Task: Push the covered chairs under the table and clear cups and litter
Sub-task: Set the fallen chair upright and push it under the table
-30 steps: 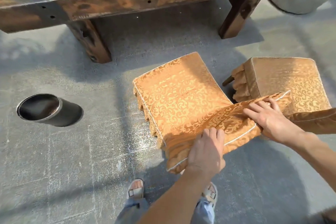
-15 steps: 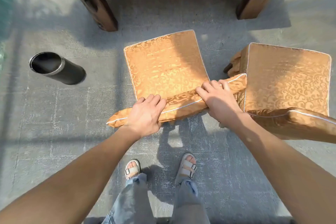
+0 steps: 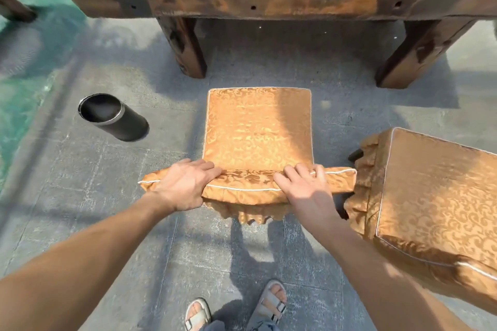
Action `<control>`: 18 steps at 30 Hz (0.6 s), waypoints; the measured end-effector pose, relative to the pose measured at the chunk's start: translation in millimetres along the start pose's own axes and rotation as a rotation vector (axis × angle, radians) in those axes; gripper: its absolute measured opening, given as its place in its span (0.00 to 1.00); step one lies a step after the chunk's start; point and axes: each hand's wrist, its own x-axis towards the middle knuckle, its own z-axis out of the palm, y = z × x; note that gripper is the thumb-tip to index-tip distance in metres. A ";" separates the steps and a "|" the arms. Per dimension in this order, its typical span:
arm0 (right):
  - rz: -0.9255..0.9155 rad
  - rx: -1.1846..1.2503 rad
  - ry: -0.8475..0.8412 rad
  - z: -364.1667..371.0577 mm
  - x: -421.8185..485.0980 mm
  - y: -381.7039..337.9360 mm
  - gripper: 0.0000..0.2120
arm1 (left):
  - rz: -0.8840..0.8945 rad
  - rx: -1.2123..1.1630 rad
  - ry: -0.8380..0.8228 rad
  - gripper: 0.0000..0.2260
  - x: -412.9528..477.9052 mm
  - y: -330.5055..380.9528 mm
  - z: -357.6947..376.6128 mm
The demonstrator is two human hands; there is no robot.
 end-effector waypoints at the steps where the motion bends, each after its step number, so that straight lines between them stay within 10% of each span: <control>1: 0.007 0.004 0.002 -0.6 12.5 -2.8 0.27 | -0.005 0.007 0.013 0.23 6.7 -12.0 -0.5; 18: -0.113 -0.031 0.170 -27.8 201.6 63.4 0.23 | -0.126 0.068 0.182 0.13 112.1 -120.4 -17.4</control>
